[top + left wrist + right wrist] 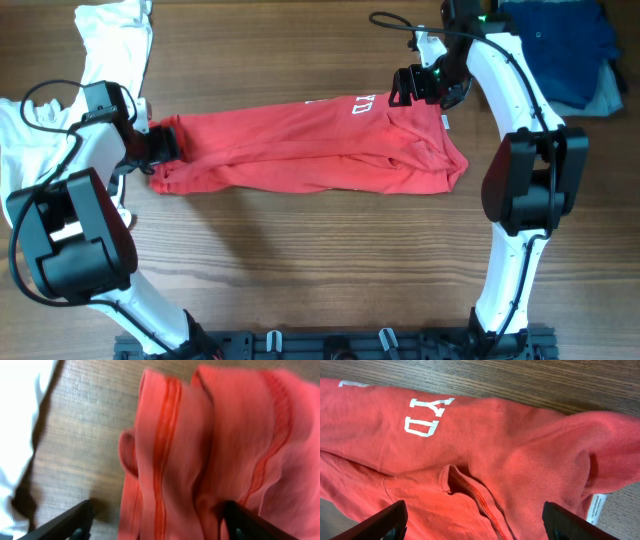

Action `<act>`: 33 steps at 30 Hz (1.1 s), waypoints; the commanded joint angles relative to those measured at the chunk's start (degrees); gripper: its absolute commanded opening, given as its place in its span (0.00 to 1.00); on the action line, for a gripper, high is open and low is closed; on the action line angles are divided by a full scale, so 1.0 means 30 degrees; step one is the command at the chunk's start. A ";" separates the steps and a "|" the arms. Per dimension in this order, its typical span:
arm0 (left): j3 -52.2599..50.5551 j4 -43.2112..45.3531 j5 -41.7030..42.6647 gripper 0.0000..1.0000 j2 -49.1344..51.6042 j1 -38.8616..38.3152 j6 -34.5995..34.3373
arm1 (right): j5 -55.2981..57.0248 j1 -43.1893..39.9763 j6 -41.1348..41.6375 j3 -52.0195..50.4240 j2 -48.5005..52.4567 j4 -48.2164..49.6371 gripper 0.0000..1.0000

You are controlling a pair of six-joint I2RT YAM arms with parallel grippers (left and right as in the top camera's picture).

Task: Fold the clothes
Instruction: 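Lift the left end and fold it right toward the right gripper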

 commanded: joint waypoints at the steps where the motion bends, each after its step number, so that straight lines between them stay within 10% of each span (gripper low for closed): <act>1: -0.0357 -0.0015 0.3089 0.71 0.2193 0.0080 0.0124 | -0.0372 -0.0007 0.0204 0.0233 -0.0546 -0.0080 0.87; 8: -0.0357 -0.0168 0.3752 0.45 0.3293 0.0131 -0.0022 | -0.0168 -0.0007 0.0197 0.0233 -0.0546 -0.0262 0.87; 14: -0.0357 -0.0204 0.3752 0.04 0.3381 0.0692 -0.1596 | 0.0204 -0.0007 0.0211 0.0233 -0.0546 -0.0372 0.87; 33: 0.0408 -0.3213 0.2739 0.04 -0.2397 0.3963 -0.0947 | -0.0022 -0.0007 0.1348 0.0233 -0.0546 0.0430 0.87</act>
